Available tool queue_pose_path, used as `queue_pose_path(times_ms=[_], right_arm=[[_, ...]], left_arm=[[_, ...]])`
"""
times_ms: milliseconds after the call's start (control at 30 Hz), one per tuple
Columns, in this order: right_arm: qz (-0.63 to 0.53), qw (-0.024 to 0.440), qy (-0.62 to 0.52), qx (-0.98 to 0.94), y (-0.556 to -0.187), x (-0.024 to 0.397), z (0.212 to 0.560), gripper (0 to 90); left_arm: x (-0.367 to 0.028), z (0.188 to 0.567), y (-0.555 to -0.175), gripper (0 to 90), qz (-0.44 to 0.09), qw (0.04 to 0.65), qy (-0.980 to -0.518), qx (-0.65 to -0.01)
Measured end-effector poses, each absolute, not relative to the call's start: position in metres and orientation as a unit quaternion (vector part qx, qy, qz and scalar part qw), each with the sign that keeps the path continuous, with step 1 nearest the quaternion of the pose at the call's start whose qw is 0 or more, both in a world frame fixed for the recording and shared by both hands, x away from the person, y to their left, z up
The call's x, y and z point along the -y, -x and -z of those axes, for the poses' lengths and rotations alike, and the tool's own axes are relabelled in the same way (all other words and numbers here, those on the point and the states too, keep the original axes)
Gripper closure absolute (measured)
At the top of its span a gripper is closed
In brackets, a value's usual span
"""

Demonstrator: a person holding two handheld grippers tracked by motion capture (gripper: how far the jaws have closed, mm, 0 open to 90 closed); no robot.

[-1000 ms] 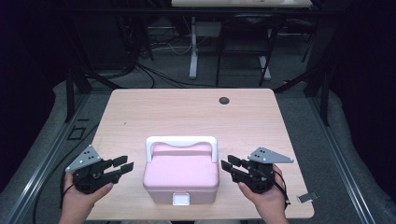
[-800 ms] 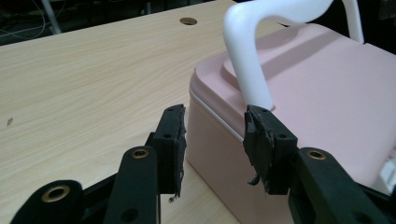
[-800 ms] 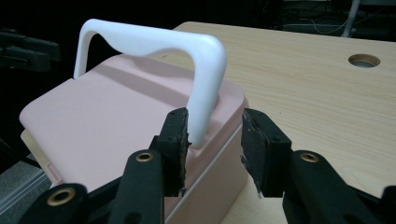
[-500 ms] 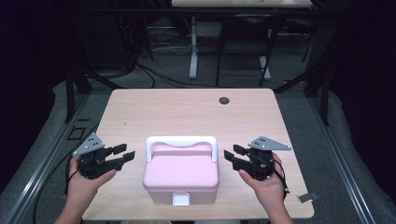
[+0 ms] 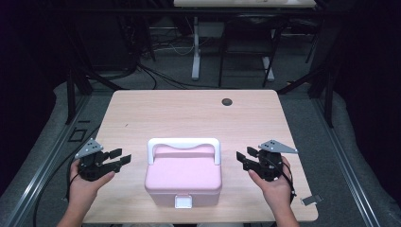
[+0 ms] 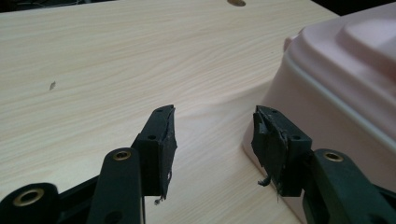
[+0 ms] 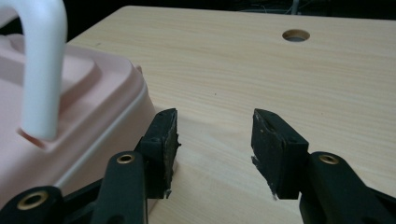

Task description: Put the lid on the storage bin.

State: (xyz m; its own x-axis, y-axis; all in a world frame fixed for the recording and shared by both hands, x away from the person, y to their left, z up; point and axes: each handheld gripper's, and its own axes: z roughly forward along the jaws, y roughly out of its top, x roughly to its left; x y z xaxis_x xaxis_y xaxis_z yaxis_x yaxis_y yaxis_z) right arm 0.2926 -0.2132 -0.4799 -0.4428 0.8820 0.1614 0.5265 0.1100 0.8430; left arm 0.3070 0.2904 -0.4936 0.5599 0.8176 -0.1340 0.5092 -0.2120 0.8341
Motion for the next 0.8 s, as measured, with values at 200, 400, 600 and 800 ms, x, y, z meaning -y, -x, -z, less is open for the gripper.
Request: queue_pose_path(times_ms=[200, 400, 600, 800], right_arm=[[-0.435, 0.214, -0.505, -0.714, -0.292, 0.220, 0.491, 51.0], [-0.440, 0.217, -0.508, -0.708, -0.291, 0.222, 0.502, 49.4], [-0.431, 0.225, -0.507, -0.711, -0.287, 0.220, 0.514, 49.2], [-0.428, 0.218, -0.506, -0.716, -0.288, 0.218, 0.524, 48.5]], left_arm=[[-0.296, 0.505, -0.307, 48.5, -0.173, 0.444, -0.758, -0.445], [-0.299, 0.515, -0.305, 47.1, -0.172, 0.440, -0.759, -0.447], [-0.303, 0.523, -0.305, 46.3, -0.173, 0.436, -0.758, -0.453], [-0.305, 0.533, -0.308, 46.1, -0.171, 0.424, -0.762, -0.459]])
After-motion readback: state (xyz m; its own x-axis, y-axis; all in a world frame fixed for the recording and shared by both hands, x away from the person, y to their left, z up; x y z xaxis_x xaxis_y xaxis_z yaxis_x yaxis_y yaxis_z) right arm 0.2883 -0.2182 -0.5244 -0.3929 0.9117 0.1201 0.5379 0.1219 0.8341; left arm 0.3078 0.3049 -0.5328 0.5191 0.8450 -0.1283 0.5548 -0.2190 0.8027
